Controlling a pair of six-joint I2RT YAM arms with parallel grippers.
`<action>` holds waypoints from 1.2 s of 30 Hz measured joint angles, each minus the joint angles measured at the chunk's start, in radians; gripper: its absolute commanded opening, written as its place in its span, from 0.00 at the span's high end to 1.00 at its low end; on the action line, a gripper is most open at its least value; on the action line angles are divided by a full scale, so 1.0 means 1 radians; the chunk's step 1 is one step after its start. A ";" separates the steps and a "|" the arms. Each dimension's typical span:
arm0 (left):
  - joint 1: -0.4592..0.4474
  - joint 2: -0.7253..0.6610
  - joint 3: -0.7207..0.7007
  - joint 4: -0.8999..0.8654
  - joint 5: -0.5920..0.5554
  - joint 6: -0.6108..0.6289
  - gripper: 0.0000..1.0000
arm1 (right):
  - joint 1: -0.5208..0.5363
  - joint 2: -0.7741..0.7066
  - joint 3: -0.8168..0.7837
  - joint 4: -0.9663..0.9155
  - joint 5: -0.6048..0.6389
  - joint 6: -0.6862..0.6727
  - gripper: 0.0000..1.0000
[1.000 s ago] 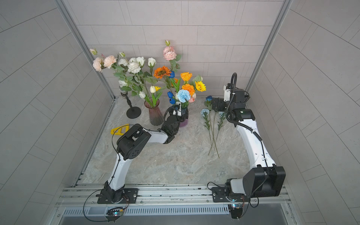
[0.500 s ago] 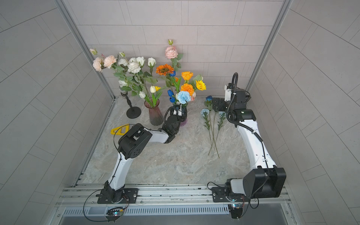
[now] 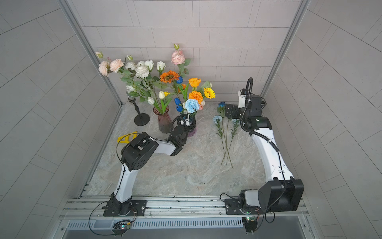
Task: Pick out blue flowers from the vase
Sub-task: Move the vase to the center of the board.
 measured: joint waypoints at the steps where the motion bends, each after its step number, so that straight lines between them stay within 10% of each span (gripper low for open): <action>1: 0.000 -0.018 -0.025 0.000 0.003 0.000 0.51 | 0.000 0.000 0.000 0.002 -0.004 0.001 0.00; 15: -0.077 -0.301 -0.415 0.045 -0.047 0.017 0.53 | 0.274 -0.142 -0.100 -0.006 -0.011 -0.017 0.02; 36: -0.131 -0.214 -0.379 0.148 -0.117 -0.031 0.58 | 0.610 -0.418 -0.346 -0.026 -0.009 -0.046 0.18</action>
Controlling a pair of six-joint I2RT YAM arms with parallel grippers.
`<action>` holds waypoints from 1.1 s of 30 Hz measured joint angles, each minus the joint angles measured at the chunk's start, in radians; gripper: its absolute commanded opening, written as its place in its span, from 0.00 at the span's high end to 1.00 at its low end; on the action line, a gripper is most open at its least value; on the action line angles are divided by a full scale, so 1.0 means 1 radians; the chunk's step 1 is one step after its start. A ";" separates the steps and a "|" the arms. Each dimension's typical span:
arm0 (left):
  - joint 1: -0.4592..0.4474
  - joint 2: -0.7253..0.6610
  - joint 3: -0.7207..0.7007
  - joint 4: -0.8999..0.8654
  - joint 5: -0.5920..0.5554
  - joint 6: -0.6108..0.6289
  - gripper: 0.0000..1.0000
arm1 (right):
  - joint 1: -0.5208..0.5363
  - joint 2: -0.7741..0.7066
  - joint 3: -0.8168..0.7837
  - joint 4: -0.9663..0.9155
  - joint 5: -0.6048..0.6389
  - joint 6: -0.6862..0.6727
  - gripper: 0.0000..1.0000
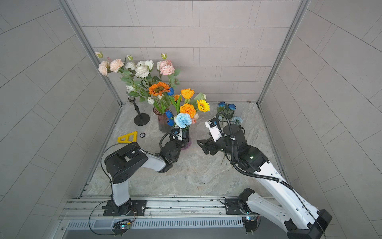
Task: Pick out blue flowers from the vase
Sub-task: Move the vase to the center of the board, then pick up the flower from the vase.
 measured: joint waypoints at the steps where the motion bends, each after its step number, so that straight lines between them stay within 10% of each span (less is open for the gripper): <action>1: -0.002 0.007 0.008 0.001 0.002 0.001 0.58 | 0.009 0.006 0.000 0.008 0.005 -0.001 0.18; 33: -0.031 0.061 0.072 0.008 0.021 0.016 0.58 | 0.057 0.317 0.075 0.430 0.070 0.004 0.44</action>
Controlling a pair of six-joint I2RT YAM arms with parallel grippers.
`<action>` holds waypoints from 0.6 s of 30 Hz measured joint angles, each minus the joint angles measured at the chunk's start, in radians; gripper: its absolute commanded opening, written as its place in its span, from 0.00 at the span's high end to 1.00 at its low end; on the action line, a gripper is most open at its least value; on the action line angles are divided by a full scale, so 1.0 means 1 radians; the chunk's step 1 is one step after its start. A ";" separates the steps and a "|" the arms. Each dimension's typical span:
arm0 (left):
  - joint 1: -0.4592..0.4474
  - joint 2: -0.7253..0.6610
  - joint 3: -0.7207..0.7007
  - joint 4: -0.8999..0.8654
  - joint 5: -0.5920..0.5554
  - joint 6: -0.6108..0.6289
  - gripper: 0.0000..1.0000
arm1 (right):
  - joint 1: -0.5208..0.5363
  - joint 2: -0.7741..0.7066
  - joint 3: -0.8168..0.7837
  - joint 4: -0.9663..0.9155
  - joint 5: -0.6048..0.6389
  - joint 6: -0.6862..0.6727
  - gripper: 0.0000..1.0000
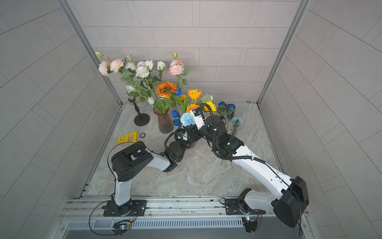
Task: Pick out blue flowers from the vase
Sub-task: Pick up the flower from the vase.
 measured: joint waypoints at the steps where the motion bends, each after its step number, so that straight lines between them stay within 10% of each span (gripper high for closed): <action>1: 0.000 0.000 0.000 0.000 0.000 0.000 0.58 | 0.000 0.010 0.005 0.011 0.003 0.002 0.48; 12: 0.000 0.000 -0.001 0.000 0.000 0.000 0.58 | 0.000 0.035 0.023 0.034 0.030 -0.008 0.87; 18: 0.000 0.000 -0.001 0.001 -0.001 0.000 0.58 | 0.000 0.035 0.059 0.019 0.034 -0.021 0.89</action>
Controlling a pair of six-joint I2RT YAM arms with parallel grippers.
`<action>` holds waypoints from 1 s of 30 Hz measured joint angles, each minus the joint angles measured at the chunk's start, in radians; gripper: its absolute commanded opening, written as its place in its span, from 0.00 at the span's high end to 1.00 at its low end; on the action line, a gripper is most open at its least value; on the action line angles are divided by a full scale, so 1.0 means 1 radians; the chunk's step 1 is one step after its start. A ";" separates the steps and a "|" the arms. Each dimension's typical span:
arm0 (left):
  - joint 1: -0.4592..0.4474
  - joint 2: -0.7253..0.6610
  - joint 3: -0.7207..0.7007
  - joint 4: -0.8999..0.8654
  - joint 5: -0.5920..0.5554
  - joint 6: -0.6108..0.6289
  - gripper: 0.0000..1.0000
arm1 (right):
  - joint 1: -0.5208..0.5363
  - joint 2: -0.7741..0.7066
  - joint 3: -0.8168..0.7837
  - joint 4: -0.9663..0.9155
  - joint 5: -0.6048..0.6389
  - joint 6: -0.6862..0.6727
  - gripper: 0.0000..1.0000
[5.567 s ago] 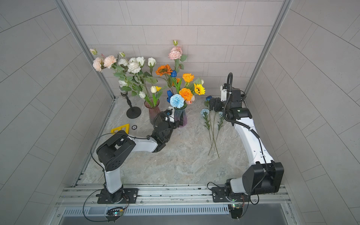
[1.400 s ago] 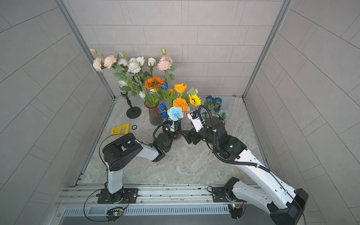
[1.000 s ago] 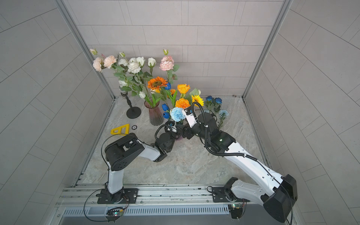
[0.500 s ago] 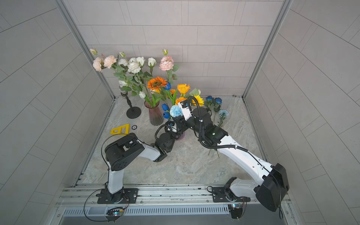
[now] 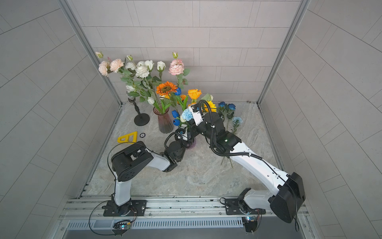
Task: Pick out blue flowers from the vase
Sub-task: Pick up the flower from the vase.
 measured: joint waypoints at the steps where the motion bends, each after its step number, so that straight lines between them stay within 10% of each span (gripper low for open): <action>1: 0.000 0.000 0.000 0.000 0.000 0.000 0.58 | 0.000 0.000 0.011 -0.005 0.000 -0.002 0.89; 30: -0.001 0.000 0.000 0.000 -0.002 0.000 0.58 | 0.000 -0.119 0.358 -0.152 -0.042 -0.078 0.93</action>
